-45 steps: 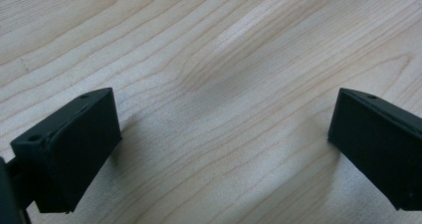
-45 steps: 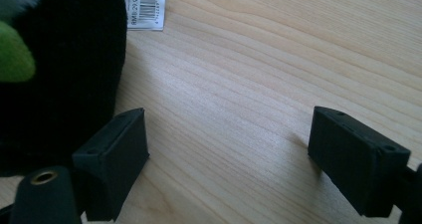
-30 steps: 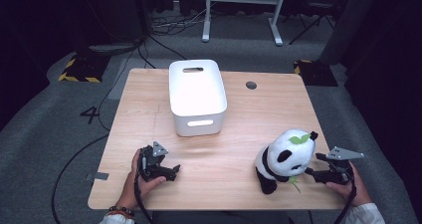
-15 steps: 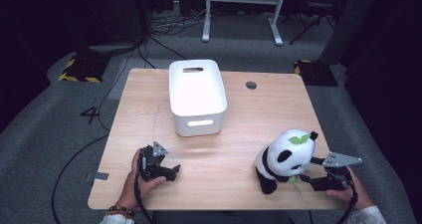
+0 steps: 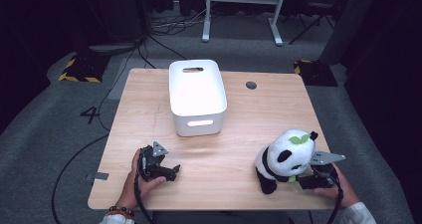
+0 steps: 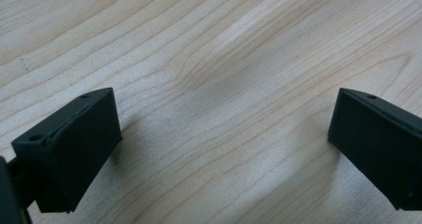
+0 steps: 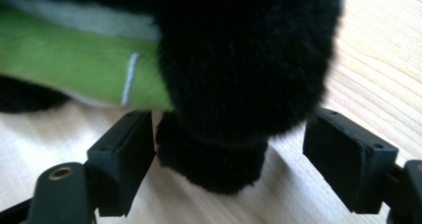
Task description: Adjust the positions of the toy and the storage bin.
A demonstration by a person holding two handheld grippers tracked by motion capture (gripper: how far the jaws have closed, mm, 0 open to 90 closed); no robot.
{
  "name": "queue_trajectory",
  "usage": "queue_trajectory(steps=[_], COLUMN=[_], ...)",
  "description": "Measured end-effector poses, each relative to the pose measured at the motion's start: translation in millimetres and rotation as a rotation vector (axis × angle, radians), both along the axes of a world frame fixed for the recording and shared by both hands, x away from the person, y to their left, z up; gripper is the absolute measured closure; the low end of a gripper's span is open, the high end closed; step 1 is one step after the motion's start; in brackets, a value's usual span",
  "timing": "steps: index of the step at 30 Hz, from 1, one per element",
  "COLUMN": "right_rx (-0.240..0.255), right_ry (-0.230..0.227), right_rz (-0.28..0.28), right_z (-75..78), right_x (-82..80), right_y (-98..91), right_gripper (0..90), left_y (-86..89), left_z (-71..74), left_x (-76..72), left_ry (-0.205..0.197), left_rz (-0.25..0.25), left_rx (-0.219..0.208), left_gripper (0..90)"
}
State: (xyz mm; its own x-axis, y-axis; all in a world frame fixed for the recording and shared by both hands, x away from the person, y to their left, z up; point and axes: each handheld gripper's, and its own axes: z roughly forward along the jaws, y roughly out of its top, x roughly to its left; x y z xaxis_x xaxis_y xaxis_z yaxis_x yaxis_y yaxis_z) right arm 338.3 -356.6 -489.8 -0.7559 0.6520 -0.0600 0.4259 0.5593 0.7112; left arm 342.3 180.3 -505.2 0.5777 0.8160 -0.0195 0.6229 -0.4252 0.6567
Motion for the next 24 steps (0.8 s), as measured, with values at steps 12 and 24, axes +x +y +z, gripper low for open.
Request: queue_trajectory(steps=[12, 24], right_rx=[0.044, 0.058], right_ry=[-0.04, -0.065], right_rz=[-0.071, -0.091], right_z=[-7.6, -11.0], right_x=[7.4, 28.0], right_y=[21.9, 35.1], right_gripper=[44.9, 54.2], left_y=[0.0, 0.0], left_z=[0.0, 0.0], left_x=[0.0, 0.3], left_ry=[0.0, 0.0], left_rz=[0.0, -0.002], left_rx=[0.0, -0.001], left_gripper=[0.2, 0.2])
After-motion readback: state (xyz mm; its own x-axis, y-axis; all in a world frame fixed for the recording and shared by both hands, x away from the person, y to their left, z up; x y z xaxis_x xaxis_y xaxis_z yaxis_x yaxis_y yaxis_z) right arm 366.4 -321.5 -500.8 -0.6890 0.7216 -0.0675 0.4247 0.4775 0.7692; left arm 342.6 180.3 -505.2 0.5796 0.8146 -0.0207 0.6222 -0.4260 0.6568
